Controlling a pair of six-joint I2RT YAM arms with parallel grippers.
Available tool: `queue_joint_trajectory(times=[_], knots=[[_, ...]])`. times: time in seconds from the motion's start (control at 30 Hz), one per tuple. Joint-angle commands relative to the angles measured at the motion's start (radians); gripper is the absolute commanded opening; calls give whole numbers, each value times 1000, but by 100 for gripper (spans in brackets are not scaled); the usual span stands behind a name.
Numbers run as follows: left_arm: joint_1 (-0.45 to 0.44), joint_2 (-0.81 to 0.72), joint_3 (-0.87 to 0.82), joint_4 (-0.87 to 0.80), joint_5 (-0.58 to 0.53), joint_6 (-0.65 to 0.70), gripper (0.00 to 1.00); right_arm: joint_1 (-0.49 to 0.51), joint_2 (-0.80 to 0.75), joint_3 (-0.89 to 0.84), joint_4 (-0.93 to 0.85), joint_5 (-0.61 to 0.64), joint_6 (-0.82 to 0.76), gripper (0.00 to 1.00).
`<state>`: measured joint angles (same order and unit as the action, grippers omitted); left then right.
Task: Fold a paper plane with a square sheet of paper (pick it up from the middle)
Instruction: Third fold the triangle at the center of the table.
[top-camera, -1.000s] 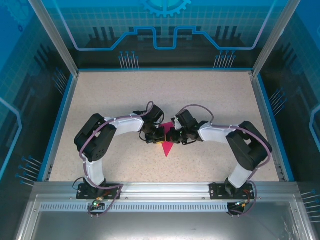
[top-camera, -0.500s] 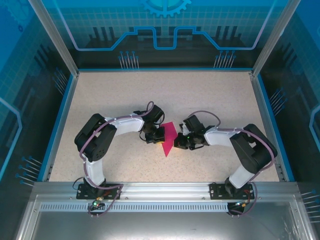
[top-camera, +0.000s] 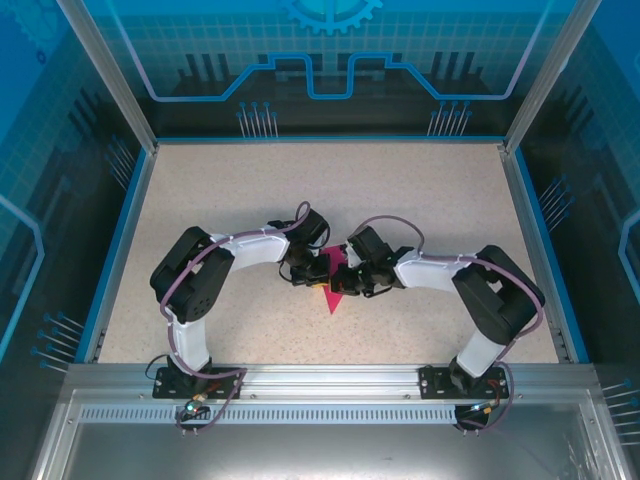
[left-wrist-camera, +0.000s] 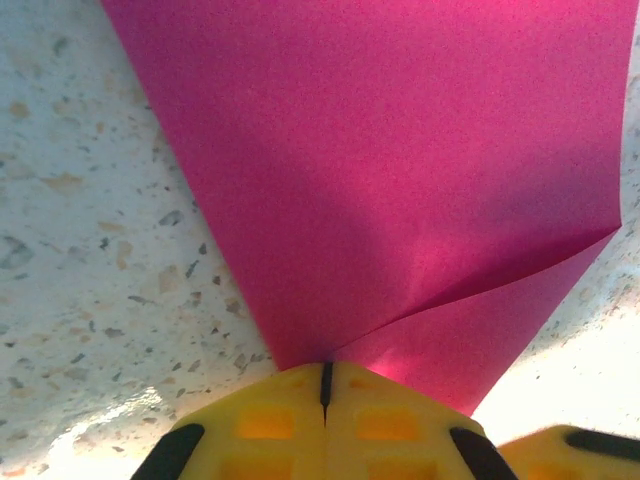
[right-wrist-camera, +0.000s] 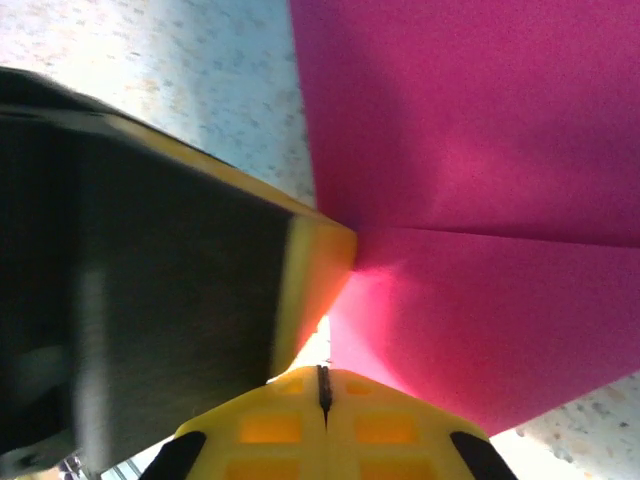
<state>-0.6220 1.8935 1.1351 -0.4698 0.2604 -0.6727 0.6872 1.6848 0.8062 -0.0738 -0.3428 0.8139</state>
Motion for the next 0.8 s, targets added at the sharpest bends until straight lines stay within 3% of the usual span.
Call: queue_joint_trajectory(times=[0.0,0.33,0.53,0.77], knots=[[7,75,-37,-82,-163,16,0,21,46,-13,14,-22,33,0],[6,76,-37,-84,-176,13,0,11,-58,-133,-71,7,10,0],[-5,30,-30,-40,-138,65,0,-56,-176,-129,-76,-3,33,0],[-8,28,-11,-63,-164,60,0,-167,-197,-93,-90,33,101,33]])
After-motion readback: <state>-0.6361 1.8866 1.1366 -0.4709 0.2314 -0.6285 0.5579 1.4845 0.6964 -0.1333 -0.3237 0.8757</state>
